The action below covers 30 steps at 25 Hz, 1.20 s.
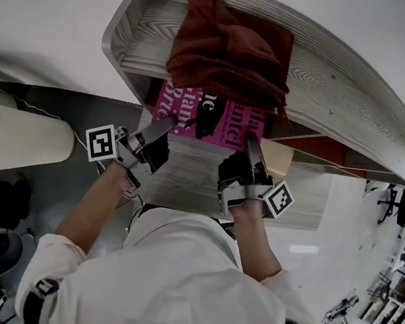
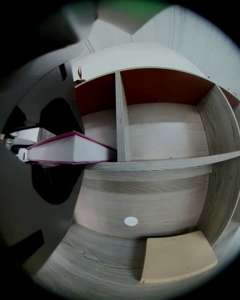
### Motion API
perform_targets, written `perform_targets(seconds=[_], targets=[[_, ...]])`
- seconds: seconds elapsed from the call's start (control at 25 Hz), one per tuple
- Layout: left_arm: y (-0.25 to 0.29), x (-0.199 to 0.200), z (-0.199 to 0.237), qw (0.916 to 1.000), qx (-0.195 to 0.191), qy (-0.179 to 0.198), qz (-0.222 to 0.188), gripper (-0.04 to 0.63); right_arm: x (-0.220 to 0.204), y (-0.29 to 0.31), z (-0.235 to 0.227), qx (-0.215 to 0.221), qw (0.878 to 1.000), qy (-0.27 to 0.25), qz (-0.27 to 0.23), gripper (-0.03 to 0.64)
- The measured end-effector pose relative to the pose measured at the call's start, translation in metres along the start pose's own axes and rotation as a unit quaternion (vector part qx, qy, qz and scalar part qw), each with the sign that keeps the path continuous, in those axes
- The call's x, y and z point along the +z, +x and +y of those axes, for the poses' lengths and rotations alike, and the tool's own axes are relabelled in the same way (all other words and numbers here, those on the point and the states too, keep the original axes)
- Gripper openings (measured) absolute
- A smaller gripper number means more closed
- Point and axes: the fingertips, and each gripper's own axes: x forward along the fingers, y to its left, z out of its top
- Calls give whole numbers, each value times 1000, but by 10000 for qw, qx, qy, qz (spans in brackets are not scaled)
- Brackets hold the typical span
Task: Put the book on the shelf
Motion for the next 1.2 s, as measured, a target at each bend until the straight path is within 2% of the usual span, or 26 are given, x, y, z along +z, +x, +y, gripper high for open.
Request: perform_targets(seconds=[0.52,0.76,0.92,1.2], targets=[[-2,8,1,9987,53,-56,-502,158,-2,-2,7,193,9996,-111,-150,162],[0,7,-4,9988,-47,-1,-479,160,-11,-14,3,98,9999,-102,-88,187],[0,2,-6,9992,-195,72,-337,202,-19,-16,3,180,9998,-39,3,189],[-16,-13,-13,9982,-112,101,-572,221,-28,-30,11,240,9997,30,33,189]])
